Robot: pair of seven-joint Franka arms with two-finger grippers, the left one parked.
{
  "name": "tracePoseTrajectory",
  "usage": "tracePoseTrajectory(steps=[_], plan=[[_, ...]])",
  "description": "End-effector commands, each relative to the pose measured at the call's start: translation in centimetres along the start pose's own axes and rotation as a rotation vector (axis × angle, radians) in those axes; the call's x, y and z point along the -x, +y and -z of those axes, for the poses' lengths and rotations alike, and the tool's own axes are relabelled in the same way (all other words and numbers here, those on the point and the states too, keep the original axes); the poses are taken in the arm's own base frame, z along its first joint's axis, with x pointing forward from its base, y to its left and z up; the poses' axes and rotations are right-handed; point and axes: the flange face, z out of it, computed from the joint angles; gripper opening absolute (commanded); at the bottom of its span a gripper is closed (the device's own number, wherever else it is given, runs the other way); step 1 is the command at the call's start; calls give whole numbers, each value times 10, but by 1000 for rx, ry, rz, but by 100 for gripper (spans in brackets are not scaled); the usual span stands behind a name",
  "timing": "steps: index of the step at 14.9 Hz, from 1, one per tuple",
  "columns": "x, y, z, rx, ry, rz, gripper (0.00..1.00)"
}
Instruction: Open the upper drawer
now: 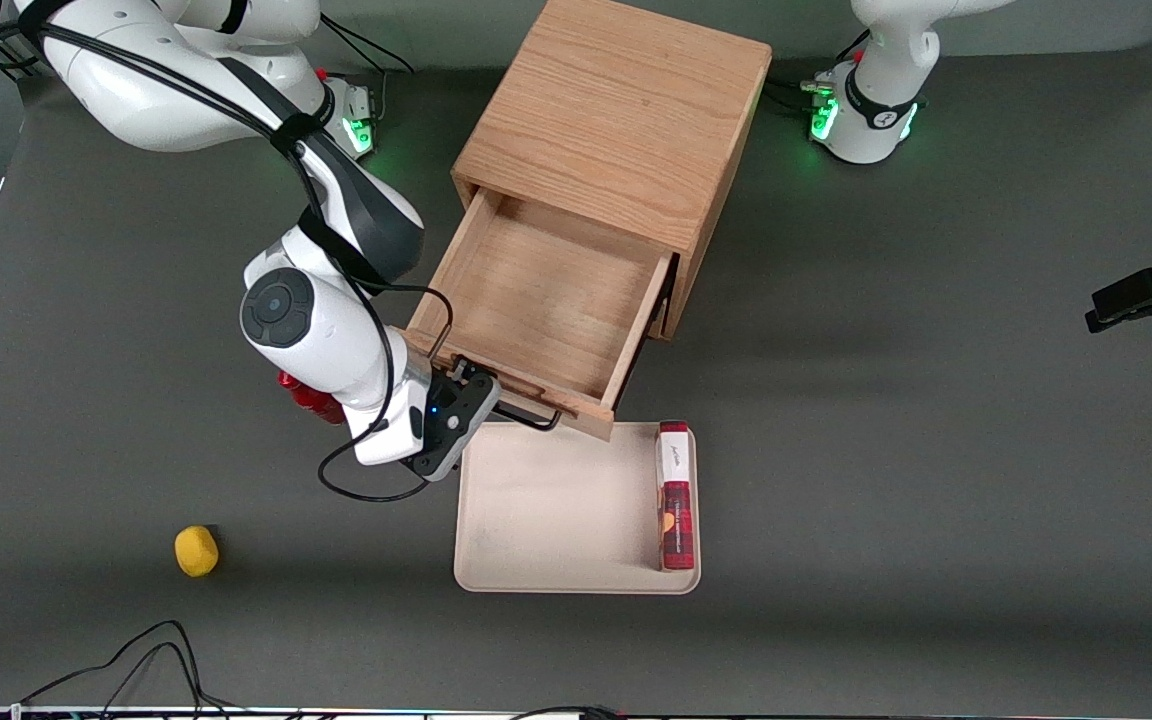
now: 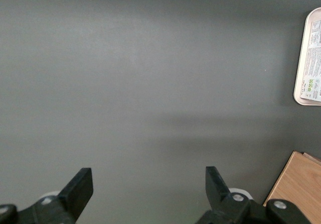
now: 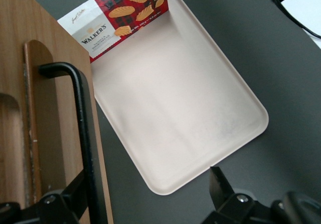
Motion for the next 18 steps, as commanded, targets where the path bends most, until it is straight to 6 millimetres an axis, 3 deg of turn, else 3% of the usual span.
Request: tracePoseTrajectory(steps=[1, 6, 8, 13, 16, 18], plan=[[-5, 11, 4, 23, 29, 39, 100], [-8, 10, 9, 27, 37, 40, 100], [-13, 4, 22, 36, 51, 44, 100], [-23, -13, 77, 104, 90, 73, 100], [-21, -8, 86, 116, 100, 68, 100], [-18, -9, 126, 155, 133, 51, 100]])
